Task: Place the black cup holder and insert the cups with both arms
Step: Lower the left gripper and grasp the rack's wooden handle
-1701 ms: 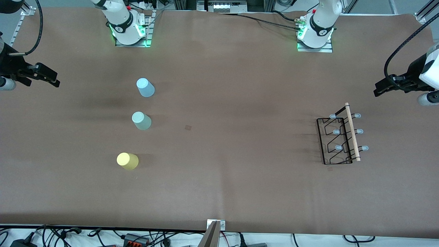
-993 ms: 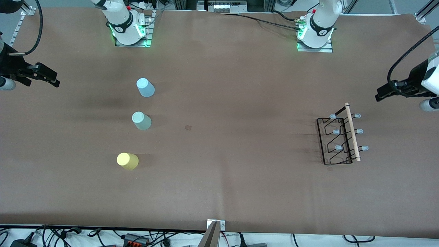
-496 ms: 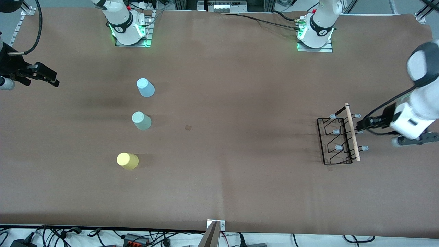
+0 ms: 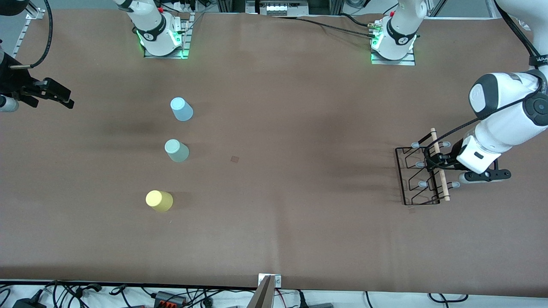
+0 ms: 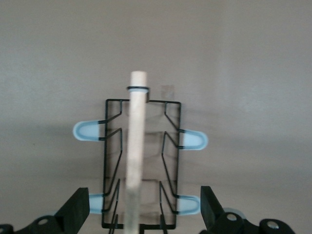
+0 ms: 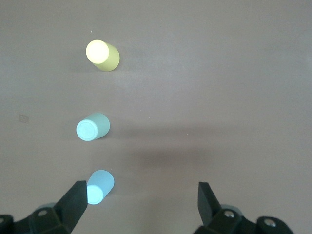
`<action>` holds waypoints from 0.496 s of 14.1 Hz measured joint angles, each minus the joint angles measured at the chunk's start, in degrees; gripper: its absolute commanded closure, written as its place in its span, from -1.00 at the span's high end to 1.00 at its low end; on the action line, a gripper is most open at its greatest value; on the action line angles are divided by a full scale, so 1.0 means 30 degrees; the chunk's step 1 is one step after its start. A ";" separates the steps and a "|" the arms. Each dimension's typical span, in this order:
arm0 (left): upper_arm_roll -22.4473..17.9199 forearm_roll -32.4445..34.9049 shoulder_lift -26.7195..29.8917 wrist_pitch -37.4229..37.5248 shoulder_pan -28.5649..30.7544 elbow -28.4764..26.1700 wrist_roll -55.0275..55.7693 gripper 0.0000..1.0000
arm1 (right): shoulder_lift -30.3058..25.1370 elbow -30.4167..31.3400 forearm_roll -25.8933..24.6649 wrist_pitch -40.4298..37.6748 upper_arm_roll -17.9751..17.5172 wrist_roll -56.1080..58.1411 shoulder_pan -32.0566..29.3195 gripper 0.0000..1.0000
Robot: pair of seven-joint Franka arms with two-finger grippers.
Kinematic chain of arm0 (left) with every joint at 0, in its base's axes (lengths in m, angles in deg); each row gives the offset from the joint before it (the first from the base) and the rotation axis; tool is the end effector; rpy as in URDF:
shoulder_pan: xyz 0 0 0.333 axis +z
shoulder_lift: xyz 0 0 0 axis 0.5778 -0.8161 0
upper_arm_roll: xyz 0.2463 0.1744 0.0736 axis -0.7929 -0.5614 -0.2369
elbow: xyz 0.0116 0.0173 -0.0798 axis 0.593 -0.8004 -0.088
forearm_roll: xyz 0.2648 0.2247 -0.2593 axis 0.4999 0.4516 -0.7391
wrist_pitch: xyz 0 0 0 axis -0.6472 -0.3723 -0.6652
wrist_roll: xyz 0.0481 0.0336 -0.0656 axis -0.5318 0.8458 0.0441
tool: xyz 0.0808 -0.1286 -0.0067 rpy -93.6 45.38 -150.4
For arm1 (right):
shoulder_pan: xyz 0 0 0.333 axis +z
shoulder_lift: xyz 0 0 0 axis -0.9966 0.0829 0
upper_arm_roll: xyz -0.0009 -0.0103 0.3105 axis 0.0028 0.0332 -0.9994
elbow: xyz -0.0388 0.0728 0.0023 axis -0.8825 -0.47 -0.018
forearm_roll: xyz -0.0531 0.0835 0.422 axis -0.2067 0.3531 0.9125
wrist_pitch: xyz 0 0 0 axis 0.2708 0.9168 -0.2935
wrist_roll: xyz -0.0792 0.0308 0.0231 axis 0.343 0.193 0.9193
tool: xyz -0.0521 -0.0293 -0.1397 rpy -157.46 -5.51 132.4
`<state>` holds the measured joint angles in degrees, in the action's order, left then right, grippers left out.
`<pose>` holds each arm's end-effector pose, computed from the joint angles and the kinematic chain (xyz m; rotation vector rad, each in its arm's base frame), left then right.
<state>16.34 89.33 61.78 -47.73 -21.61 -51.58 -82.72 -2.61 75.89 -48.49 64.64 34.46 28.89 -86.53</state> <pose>0.6456 0.0307 0.2774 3.0966 0.1634 0.1476 0.5797 -0.0305 0.5277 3.1405 -0.0457 0.0219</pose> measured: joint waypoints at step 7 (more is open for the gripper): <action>0.0016 0.0000 0.0323 -0.0848 0.0259 -0.1163 0.0161 0.47 | 0.0003 0.0000 0.0000 -0.0001 -0.0041 0.0000 0.0019 1.00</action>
<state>16.39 89.33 62.75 -50.28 -20.83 -55.07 -82.24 -2.60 75.89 -48.49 64.64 34.34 28.89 -86.47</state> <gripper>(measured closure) 0.194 0.000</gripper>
